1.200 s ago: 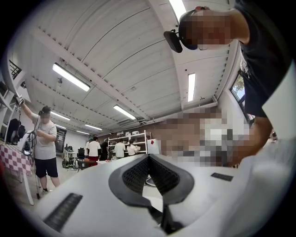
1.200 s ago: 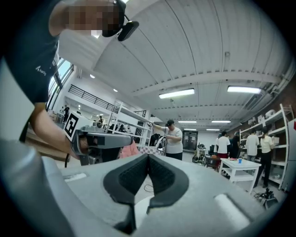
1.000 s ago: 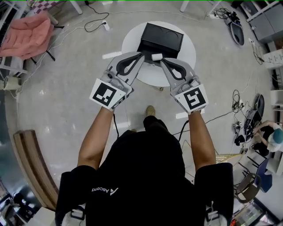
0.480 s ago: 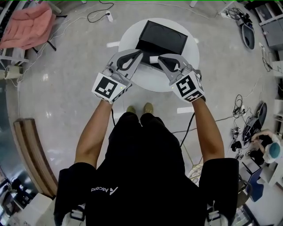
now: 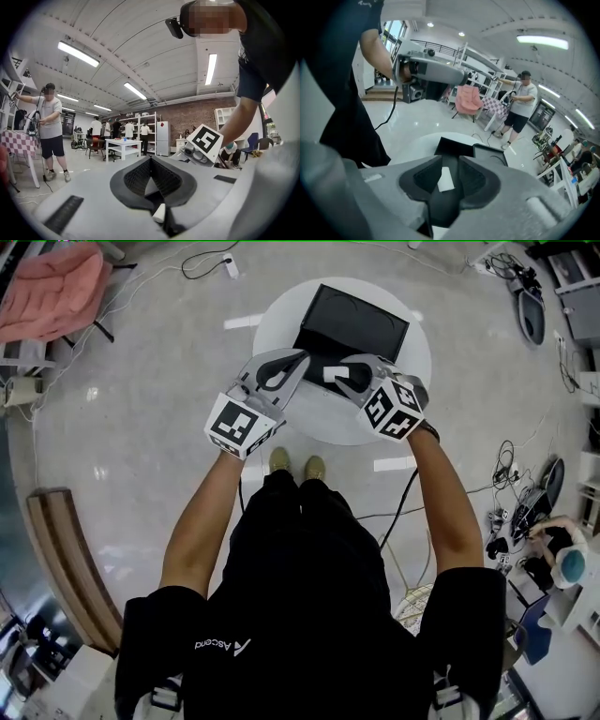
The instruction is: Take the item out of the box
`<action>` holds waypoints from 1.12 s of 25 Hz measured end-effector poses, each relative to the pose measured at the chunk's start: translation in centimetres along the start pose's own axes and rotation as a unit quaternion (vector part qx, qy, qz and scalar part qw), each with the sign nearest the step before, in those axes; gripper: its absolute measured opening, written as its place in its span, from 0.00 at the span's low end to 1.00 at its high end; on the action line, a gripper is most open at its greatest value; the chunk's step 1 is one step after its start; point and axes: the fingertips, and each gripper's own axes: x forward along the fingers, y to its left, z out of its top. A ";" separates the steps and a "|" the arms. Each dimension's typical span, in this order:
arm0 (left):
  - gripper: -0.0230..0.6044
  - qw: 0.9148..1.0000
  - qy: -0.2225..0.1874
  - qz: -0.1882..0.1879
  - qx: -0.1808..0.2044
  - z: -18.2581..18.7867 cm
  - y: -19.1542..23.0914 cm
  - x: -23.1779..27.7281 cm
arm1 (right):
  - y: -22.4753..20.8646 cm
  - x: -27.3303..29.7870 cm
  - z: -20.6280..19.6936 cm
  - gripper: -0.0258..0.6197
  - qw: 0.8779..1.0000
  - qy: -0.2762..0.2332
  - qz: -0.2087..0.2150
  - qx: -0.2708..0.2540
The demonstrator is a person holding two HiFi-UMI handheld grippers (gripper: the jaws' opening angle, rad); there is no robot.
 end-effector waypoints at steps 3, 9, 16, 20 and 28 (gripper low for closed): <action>0.03 1.000 0.004 -0.006 -0.006 -0.8 0.7 0.3 | 0.3 2.1 -1.6 0.26 0.999 0.031 0.032 -0.004; 0.03 1.000 0.015 -0.012 -0.022 -2.2 2.2 0.6 | 0.6 5.4 -3.9 0.32 0.994 0.082 0.077 -0.010; 0.03 1.000 0.016 -0.014 -0.014 -2.9 3.3 1.1 | 1.3 7.8 -6.1 0.35 0.981 0.144 0.122 -0.049; 0.03 1.000 0.015 -0.016 -0.018 -3.0 3.4 1.3 | 1.8 9.0 -6.8 0.36 0.976 0.165 0.133 -0.058; 0.03 0.999 0.025 -0.020 -0.032 -3.5 3.3 1.3 | 2.1 10.3 -8.1 0.32 0.973 0.184 0.128 -0.055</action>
